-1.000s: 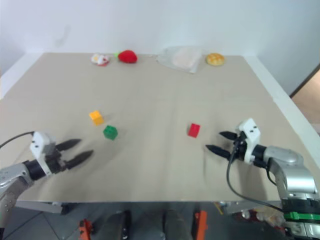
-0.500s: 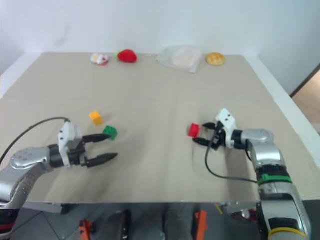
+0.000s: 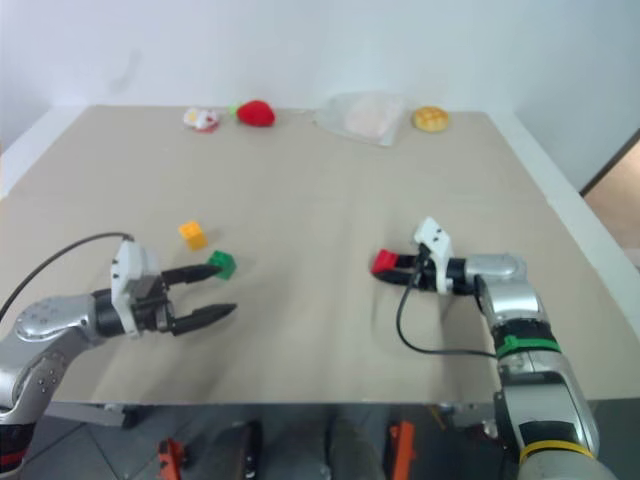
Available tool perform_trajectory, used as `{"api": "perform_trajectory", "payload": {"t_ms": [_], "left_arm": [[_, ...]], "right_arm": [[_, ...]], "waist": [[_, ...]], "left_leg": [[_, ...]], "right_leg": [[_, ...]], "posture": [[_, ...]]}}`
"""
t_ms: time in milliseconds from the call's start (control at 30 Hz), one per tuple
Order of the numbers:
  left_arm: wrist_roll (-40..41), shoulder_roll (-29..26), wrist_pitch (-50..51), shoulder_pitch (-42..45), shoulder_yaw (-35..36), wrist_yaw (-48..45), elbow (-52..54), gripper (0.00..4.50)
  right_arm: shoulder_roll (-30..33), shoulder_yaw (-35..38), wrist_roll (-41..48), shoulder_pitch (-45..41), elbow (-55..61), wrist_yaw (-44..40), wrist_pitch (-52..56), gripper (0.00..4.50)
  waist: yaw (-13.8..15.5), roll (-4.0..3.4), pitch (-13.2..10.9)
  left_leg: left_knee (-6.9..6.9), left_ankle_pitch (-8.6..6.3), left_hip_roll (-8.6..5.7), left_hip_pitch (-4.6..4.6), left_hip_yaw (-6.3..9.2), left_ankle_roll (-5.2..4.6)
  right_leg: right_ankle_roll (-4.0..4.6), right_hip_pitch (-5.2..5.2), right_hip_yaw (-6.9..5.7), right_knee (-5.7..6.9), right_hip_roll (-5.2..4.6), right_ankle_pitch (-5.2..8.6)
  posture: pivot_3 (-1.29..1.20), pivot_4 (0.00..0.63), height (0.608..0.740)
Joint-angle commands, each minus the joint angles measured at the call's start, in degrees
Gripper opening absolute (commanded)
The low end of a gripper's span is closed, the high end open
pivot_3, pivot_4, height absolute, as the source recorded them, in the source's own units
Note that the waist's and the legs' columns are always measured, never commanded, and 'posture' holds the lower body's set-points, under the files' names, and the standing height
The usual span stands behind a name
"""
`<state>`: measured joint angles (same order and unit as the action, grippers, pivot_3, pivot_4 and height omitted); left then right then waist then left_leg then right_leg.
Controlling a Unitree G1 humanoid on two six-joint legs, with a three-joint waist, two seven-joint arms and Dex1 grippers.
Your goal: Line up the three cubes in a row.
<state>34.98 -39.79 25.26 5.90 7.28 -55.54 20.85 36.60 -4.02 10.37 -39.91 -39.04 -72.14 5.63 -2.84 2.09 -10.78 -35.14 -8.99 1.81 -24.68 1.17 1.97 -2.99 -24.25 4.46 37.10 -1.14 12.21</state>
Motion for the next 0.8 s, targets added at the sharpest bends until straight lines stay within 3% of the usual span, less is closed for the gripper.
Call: {"api": "perform_trajectory", "payload": {"t_ms": [33, 233, 800], "left_arm": [[1.3, -0.3, -0.8, -0.9, 2.3, -0.8, 0.2, 3.94], [-0.2, -2.4, -2.0, -2.2, 2.0, -4.1, -2.1, 3.94], [-2.6, -1.8, -5.8, -3.2, 0.8, -7.0, -2.9, 3.94]], "right_arm": [[0.8, 1.2, 1.3, -2.0, 4.0, -1.9, 1.0, 1.26], [-0.2, -2.8, 4.1, 1.3, 18.6, -8.9, 5.1, 1.26], [3.6, -6.2, -1.9, 7.7, 16.1, -9.1, -3.8, 1.26]], "waist": [[0.0, 0.00, 0.0], [0.0, -0.01, 0.0], [0.2, -0.01, 0.0]], "left_leg": [[0.00, 0.00, 0.00, 0.00, 0.00, 0.00], [-0.03, 0.00, 0.09, 0.02, 0.03, 0.00], [-0.20, -0.01, 0.08, -0.02, -0.02, 0.02]], "right_leg": [[0.00, 0.00, 0.00, 0.01, 0.00, 0.00], [0.02, -0.01, 0.00, 0.08, 0.09, 0.01], [0.04, 0.00, -0.02, 0.08, 0.04, -0.03]], "posture": [[0.00, 0.150, 0.739], [0.00, 0.150, 0.739], [0.00, 0.150, 0.739]]}}
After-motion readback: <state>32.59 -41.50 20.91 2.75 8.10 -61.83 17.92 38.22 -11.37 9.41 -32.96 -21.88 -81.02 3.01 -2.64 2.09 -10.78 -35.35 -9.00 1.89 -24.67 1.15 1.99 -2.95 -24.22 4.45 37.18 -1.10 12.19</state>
